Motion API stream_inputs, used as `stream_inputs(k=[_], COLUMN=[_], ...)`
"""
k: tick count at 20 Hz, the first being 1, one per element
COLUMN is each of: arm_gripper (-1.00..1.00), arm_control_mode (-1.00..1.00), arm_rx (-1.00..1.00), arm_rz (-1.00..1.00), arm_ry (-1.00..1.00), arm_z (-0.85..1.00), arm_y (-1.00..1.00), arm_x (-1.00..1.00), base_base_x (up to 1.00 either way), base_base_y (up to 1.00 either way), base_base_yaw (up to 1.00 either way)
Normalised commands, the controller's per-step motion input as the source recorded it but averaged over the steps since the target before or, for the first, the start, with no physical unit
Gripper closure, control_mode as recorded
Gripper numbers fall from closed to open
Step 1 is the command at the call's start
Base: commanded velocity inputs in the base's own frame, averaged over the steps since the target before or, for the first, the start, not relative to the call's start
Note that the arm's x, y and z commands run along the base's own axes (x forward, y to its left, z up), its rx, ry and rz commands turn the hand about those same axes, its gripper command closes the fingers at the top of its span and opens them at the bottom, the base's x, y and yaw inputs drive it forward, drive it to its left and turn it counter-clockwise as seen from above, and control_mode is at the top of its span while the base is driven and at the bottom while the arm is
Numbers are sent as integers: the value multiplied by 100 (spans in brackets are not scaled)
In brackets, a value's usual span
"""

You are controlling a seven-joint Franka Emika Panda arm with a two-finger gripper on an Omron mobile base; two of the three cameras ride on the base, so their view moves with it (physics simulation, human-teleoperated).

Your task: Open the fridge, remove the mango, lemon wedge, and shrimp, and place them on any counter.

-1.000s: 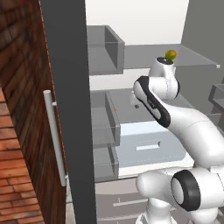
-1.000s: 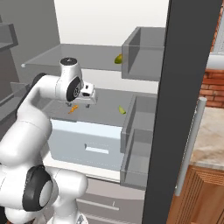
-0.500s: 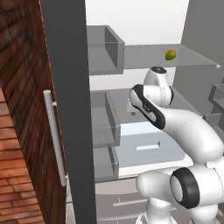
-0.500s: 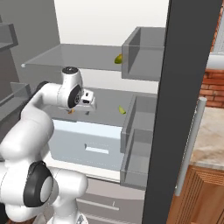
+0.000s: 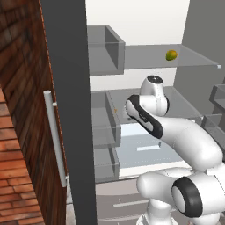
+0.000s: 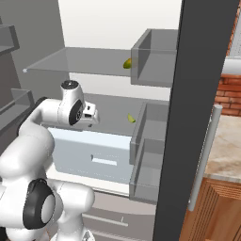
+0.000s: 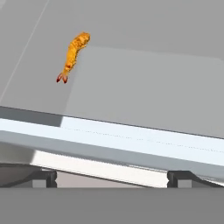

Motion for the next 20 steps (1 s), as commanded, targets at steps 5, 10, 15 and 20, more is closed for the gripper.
stream_inputs(k=[5, 10, 15, 20], arm_gripper=[-100, -100, -100, -100], arm_control_mode=[-100, -100, -100, -100], arm_rx=[0, 0, 1, 6], arm_rz=[0, 0, 0, 0], arm_ry=[0, 1, 1, 3], arm_z=[0, -2, -8, 0], arm_y=[14, 18, 17, 8], arm_x=[8, 20, 19, 23], base_base_x=[0, 0, 0, 0], base_base_y=[0, 0, 0, 0], base_base_yaw=[0, 0, 0, 0])
